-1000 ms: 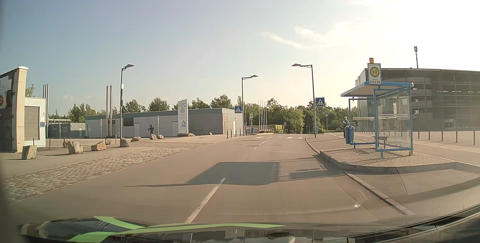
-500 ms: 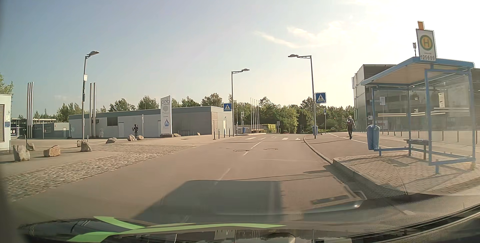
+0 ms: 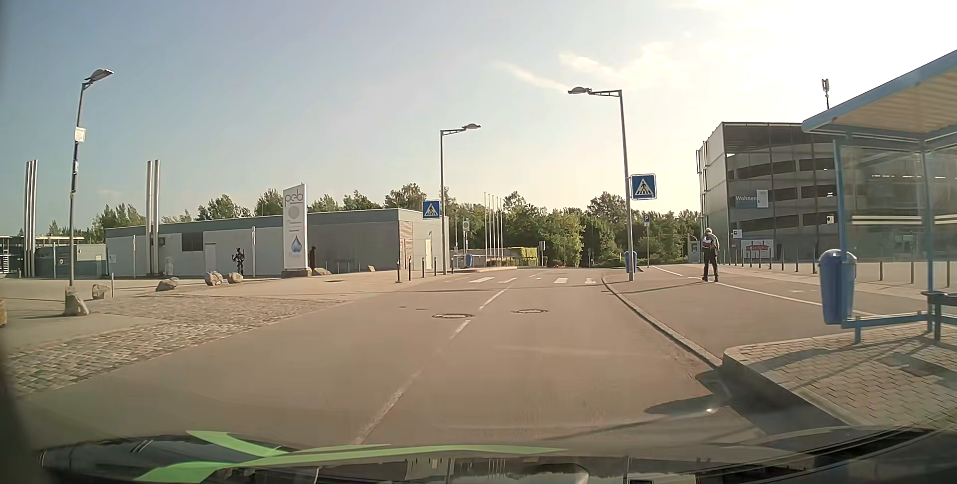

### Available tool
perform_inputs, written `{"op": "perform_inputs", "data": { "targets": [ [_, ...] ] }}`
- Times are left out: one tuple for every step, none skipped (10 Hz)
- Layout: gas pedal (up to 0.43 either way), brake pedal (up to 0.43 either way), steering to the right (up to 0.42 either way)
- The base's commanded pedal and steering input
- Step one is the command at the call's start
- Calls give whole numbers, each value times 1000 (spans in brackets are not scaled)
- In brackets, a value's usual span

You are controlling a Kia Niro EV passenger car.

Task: Follow the waypoints while adhering to traffic rules and regulations

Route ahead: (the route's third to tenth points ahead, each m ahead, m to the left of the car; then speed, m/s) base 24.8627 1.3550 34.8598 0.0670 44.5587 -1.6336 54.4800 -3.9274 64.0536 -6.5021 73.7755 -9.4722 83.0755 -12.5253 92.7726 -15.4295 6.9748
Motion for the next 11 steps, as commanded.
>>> {"op": "perform_inputs", "data": {
  "targets": [
    [0,12,30],
    [0,91,30],
    [0,134,30],
    [0,159,30],
    [0,165,31],
    [0,177,31],
    [0,183,31],
    [0,189,31],
    [0,195,31],
    [0,207,32],
    [0,207,32]
  ]
}}
